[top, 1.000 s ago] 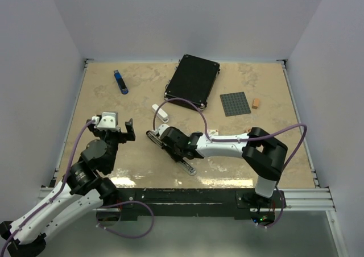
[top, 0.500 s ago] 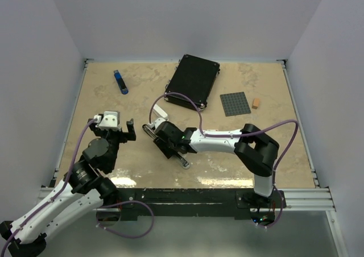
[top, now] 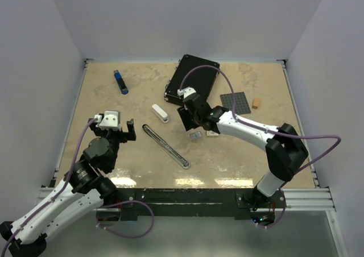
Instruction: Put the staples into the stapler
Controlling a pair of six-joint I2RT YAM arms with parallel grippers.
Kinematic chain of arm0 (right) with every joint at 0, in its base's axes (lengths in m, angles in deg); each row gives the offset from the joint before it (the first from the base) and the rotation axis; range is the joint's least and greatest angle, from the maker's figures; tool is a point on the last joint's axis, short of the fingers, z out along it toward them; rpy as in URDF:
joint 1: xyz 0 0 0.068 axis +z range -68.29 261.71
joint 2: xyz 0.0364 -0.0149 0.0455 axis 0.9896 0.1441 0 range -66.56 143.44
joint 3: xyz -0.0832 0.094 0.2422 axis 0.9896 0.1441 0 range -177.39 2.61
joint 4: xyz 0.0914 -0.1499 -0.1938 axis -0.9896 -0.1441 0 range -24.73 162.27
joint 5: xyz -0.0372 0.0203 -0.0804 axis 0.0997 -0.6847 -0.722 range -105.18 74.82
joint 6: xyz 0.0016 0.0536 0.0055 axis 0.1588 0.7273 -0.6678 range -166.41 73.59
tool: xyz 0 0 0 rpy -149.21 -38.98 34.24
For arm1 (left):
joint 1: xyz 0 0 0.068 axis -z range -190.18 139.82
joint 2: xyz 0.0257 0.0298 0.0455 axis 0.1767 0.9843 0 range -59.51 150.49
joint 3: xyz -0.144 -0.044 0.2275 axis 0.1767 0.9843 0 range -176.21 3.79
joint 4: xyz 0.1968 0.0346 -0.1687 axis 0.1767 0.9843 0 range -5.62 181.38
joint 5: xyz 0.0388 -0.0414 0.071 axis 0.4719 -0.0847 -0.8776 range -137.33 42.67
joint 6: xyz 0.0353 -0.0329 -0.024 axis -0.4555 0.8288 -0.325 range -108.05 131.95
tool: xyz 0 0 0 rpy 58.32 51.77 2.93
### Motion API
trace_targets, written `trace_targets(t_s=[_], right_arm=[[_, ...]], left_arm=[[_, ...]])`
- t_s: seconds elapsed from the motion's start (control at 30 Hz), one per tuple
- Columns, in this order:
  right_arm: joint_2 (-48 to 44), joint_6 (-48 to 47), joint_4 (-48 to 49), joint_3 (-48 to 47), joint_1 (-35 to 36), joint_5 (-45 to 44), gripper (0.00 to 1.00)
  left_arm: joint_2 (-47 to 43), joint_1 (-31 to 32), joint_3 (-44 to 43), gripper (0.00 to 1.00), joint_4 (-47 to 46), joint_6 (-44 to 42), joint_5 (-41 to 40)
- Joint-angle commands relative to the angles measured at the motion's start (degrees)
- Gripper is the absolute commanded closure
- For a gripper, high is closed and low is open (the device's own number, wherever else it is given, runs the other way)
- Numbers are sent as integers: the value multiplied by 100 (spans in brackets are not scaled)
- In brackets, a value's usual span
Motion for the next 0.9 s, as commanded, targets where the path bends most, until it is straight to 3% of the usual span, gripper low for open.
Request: trace_targets(t_s=[0.0, 0.53, 0.87], right_arm=[[161, -148, -85, 250, -160, -100, 46], [688, 28, -225, 294, -222, -56, 67], [917, 45, -278, 259, -222, -144, 68]], left_arm=[[64, -46, -226, 0, -14, 55, 48], [135, -89, -235, 0, 3, 55, 110], [187, -125, -235, 0, -6, 55, 198]])
